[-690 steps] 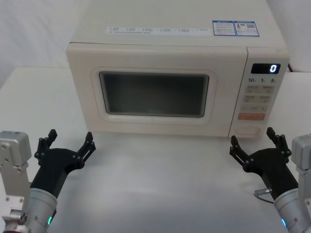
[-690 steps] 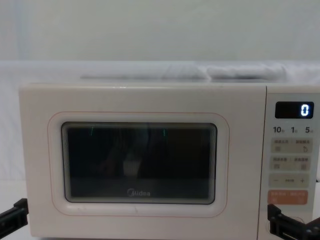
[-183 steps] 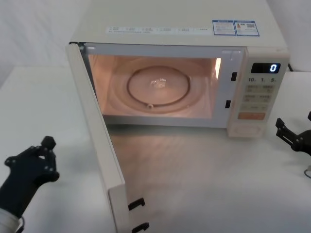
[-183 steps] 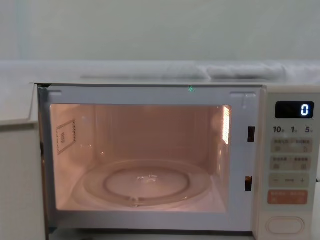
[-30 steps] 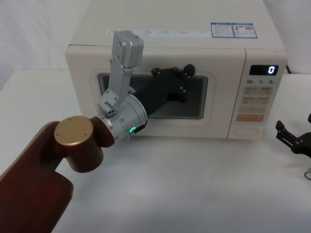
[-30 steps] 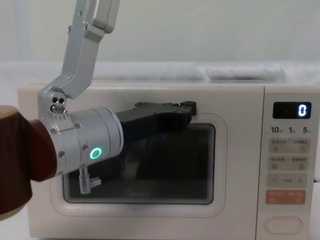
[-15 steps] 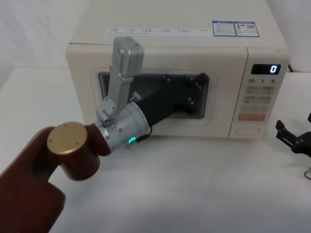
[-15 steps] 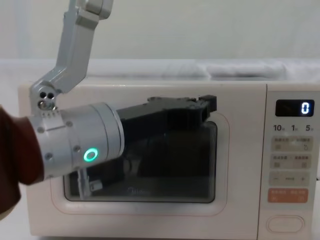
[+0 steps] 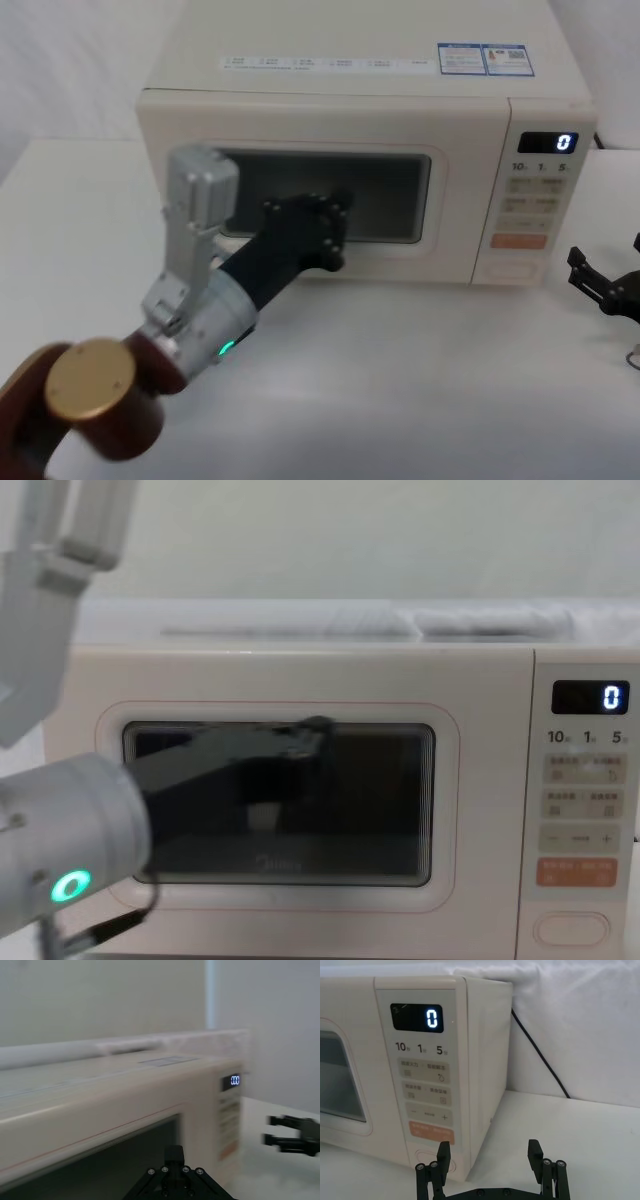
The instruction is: Press the button to open the microwave door with one hand; close the microwave door with the other hand.
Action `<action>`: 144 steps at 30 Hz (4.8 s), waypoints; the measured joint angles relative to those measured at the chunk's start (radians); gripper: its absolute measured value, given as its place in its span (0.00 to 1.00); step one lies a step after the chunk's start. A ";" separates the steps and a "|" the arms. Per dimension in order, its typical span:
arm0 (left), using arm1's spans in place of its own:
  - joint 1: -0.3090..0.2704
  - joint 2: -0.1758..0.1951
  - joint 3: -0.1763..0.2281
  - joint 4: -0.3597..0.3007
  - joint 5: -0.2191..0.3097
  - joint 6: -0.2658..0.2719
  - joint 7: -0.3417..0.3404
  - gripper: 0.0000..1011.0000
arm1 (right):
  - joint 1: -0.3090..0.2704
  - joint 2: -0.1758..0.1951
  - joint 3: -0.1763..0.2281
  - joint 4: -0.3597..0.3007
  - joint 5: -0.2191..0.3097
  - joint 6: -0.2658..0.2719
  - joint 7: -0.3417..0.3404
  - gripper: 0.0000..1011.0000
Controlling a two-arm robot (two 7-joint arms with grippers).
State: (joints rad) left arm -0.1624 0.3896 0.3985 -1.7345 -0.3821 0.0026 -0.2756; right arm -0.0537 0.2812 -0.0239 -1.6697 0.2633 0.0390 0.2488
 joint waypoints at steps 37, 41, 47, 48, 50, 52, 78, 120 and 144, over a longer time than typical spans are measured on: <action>0.473 -0.079 -0.356 -0.152 0.164 -0.087 0.388 0.00 | 0.000 0.000 0.000 0.000 0.000 0.000 0.000 0.99; 0.458 -0.103 -0.367 -0.125 0.174 -0.080 0.407 0.00 | 0.000 0.000 0.000 0.000 0.000 0.000 0.000 0.99; 0.421 -0.130 -0.374 -0.080 0.180 -0.076 0.408 0.00 | 0.000 0.000 0.000 0.000 0.000 0.000 0.000 0.99; 0.416 -0.132 -0.374 -0.074 0.181 -0.075 0.406 0.00 | 0.000 0.000 0.000 0.000 0.000 0.000 0.000 0.99; 0.403 -0.137 -0.370 -0.058 0.187 -0.071 0.398 0.00 | 0.000 0.000 0.000 0.000 0.000 0.000 0.000 0.99; 0.395 -0.141 -0.366 -0.045 0.193 -0.066 0.388 0.00 | 0.000 0.000 0.000 0.000 0.000 0.000 0.000 0.99; 0.374 -0.145 -0.338 -0.012 0.302 -0.026 0.352 0.00 | 0.000 0.000 0.000 0.000 0.000 0.000 0.000 0.99; 0.375 -0.145 -0.339 -0.014 0.293 -0.030 0.352 0.99 | 0.000 0.000 0.000 0.000 0.000 0.000 0.000 0.99; 0.375 -0.145 -0.339 -0.014 0.293 -0.029 0.352 0.99 | 0.000 0.000 0.000 0.000 0.000 0.000 0.000 0.99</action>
State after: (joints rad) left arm 0.2130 0.2447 0.0593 -1.7483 -0.0889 -0.0269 0.0767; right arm -0.0537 0.2812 -0.0239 -1.6698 0.2632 0.0390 0.2488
